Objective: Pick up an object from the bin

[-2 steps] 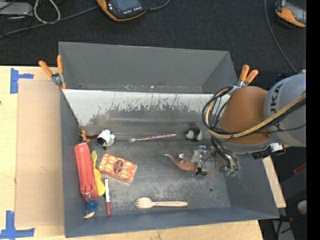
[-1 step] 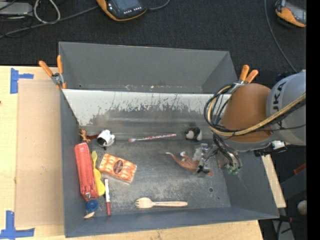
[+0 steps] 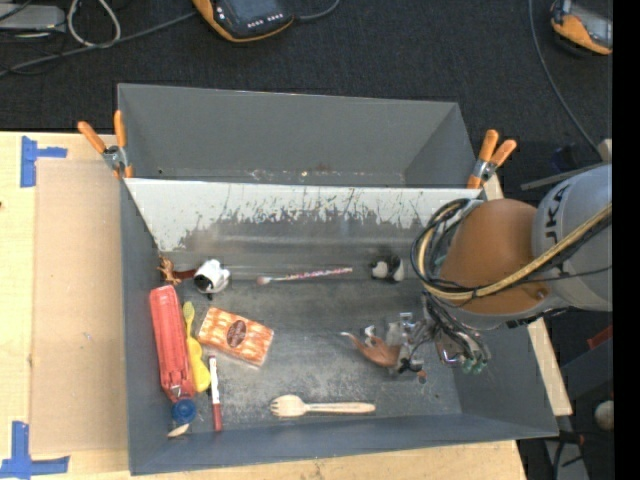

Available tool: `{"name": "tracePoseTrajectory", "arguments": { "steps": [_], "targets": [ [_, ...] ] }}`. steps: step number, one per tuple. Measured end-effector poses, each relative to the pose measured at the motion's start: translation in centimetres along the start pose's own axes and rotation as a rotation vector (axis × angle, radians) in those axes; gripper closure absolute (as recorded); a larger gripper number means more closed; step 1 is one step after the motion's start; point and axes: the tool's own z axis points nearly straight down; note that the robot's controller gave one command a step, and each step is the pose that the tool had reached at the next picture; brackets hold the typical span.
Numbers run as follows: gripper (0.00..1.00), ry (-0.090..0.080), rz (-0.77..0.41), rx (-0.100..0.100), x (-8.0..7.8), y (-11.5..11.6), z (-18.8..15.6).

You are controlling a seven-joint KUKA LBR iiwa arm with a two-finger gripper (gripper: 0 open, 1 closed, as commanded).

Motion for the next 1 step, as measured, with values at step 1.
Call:
{"name": "tracePoseTrajectory", "arguments": {
  "steps": [1],
  "targets": [
    [1.00,0.012,0.028,-0.002,-0.09,0.55,-2.02]
  ]
}}
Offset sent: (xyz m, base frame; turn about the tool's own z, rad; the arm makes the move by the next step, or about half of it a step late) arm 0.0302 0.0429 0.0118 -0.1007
